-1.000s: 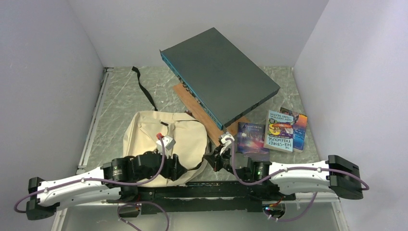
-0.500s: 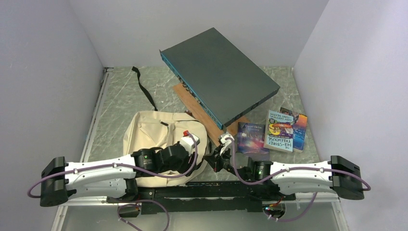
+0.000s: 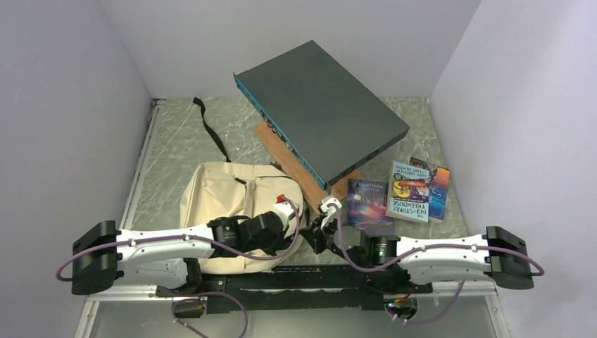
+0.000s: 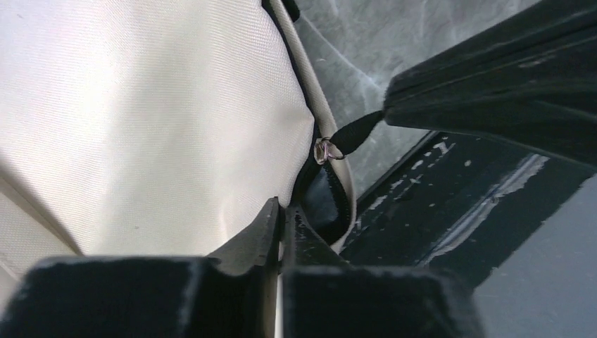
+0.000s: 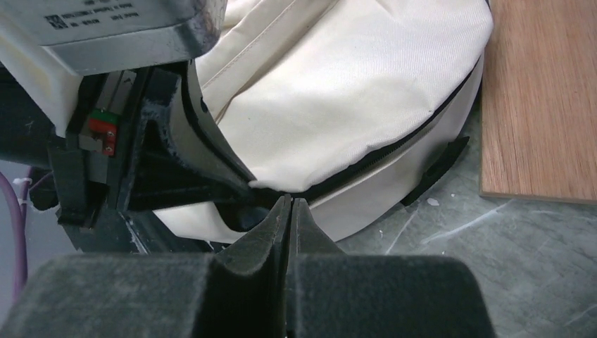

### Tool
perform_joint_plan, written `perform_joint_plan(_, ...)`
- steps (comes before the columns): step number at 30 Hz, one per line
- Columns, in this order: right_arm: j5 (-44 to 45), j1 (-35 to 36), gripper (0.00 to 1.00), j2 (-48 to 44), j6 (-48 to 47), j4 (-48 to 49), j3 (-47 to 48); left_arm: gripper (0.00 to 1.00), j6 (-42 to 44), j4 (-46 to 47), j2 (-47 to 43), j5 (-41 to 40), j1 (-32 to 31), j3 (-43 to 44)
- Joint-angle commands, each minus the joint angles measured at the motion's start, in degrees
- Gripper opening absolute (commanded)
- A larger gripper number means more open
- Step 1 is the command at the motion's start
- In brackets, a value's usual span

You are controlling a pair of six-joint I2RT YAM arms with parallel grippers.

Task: Pack the student bag
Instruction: Unzip the student bag at the center of the board.

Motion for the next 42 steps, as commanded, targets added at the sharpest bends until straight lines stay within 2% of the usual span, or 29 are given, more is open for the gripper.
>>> perform_joint_plan(1,8.1,1.59,0.0,-1.31,-0.36,1.34,3.49,0.0,0.01,-4.38,-1.53,-3.77,-0.11,1.25)
perform_joint_plan(8,15.28,2.06,0.0,-4.54,5.53,-0.79,0.62,0.0,-3.79,-1.29,-18.86,-1.61,-0.46,-9.72)
perform_joint_plan(15,23.3,4.46,0.0,-0.52,1.26,-6.69,6.7,0.0,-7.81,-9.24,-31.91,-0.35,-0.47,-13.39)
perform_joint_plan(19,29.0,8.24,0.0,5.13,-5.38,-8.46,12.9,0.0,-8.53,-17.43,-38.27,-2.98,-0.51,-9.12)
perform_joint_plan(24,32.58,11.65,0.0,12.61,-11.69,-8.77,19.94,0.0,-10.89,-27.04,-44.48,-11.24,-0.51,-1.64)
perform_joint_plan(29,33.04,12.85,0.0,17.29,-12.95,-8.08,23.81,0.0,-12.44,-33.73,-48.16,-19.68,-0.5,6.65)
perform_joint_plan(37,37.68,11.11,0.0,22.16,-13.28,-14.29,32.68,0.0,-9.81,-46.58,-49.41,-27.15,-0.47,16.68)
perform_joint_plan(42,33.18,4.43,0.0,21.89,-14.76,-16.99,36.37,0.0,-7.73,-47.35,-50.89,-28.39,-0.52,19.9)
